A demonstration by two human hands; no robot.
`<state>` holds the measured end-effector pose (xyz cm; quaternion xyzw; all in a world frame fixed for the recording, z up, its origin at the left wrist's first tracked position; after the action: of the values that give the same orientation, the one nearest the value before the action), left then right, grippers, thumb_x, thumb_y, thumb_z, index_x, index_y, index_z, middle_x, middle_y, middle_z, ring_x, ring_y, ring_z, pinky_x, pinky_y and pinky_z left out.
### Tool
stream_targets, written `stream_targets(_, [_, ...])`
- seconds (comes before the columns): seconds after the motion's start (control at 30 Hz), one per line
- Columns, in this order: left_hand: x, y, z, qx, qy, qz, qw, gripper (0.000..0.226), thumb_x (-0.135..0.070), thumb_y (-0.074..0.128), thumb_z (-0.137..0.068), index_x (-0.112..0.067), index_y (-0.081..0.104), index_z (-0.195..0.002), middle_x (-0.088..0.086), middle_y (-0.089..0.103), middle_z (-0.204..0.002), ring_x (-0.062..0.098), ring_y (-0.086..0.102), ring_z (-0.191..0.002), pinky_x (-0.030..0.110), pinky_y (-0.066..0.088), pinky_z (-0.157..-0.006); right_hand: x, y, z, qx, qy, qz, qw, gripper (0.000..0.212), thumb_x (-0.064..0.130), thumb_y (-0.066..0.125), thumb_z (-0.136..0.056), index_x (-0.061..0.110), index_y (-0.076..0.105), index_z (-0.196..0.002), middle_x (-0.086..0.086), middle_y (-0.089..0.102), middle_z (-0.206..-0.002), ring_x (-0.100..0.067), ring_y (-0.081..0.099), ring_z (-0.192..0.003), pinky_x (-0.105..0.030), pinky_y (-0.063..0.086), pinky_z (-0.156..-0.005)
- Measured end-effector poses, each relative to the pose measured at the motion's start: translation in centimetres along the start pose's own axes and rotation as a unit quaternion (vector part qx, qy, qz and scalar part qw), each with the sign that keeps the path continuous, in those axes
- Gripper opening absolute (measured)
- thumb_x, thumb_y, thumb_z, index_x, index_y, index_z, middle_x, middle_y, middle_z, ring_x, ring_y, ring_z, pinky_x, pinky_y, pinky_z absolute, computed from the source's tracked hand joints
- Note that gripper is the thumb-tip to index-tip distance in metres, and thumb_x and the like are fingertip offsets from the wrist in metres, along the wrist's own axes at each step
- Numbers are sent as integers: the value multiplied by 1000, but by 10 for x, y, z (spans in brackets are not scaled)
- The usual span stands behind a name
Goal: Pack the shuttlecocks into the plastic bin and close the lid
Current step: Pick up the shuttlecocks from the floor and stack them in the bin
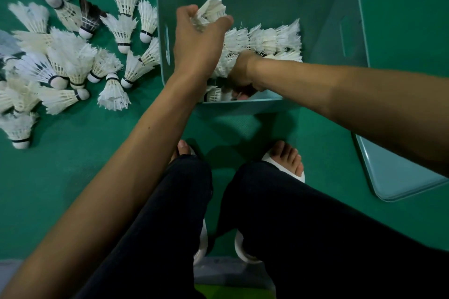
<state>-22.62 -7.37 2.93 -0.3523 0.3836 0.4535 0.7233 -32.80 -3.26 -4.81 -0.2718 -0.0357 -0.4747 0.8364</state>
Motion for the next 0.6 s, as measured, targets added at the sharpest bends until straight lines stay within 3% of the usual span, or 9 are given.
stream_targets(0.07, [0, -2, 1, -1, -7, -5, 1000, 63, -44, 72, -78, -29, 43, -132, -3, 61, -122, 22, 67, -108, 47, 55, -98, -3, -13, 8, -50, 20, -86, 995, 26, 18, 78, -89, -3, 65, -93, -20, 73, -79, -25, 69, -53, -39, 64, -66])
stream_targets(0.17, [-1, -6, 1, -2, -18, 6, 1000, 62, -43, 69, -79, -26, 46, -134, 3, 65, -123, 21, 69, -105, 42, 57, -93, -10, -32, 24, -19, 30, -109, 993, 33, 30, 70, -95, -2, 63, -91, -18, 70, -75, -21, 67, -43, -28, 61, -50])
stream_targets(0.27, [0, -8, 1, 15, -29, 16, 999, 41, -25, 63, -93, -19, 48, -131, 4, 68, -106, 16, 63, -80, 31, 51, -68, -22, -60, 41, -49, 14, -166, 985, 28, 29, 63, -100, 2, 67, -90, -14, 76, -82, -12, 62, -42, -18, 50, -39])
stream_targets(0.33, [0, -5, 1, 43, -30, -23, 998, 38, -12, 60, -94, -19, 48, -129, 6, 67, -113, 18, 63, -80, 31, 51, -65, -29, -73, 54, -36, 0, -288, 957, 32, 35, 59, -100, 6, 67, -89, -9, 75, -83, -7, 56, -42, -14, 43, -38])
stream_targets(0.4, [2, 2, 3, 88, -31, -82, 992, 49, -1, 63, -90, -20, 48, -133, 9, 63, -121, 19, 65, -86, 33, 57, -71, -33, -81, 66, -50, -17, -390, 919, 40, 45, 62, -94, 6, 67, -92, -5, 72, -77, -8, 54, -44, -14, 43, -42])
stream_targets(0.5, [5, 15, 12, 142, -13, -172, 975, 66, 4, 68, -83, -21, 48, -140, 7, 62, -118, 19, 64, -91, 38, 59, -80, -33, -87, 84, -156, -44, -389, 907, 48, 48, 77, -80, 2, 71, -89, -9, 73, -72, -15, 57, -47, -20, 46, -48])
stream_targets(0.6, [6, 29, 24, 184, 32, -261, 947, 71, 0, 62, -84, -25, 41, -147, 0, 58, -98, 21, 56, -84, 30, 47, -69, -30, -74, 86, -191, -34, -353, 915, 41, 36, 87, -73, 0, 70, -85, -12, 75, -71, -18, 61, -49, -24, 52, -51])
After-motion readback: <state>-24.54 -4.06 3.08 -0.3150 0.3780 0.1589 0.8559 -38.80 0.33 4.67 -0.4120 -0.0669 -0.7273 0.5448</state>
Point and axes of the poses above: each hand's wrist, its own z-axis away from the middle knuckle, its own y-axis out of the palm, x = y × z, the point moved 5 cm from there along -z, towards the middle knuckle
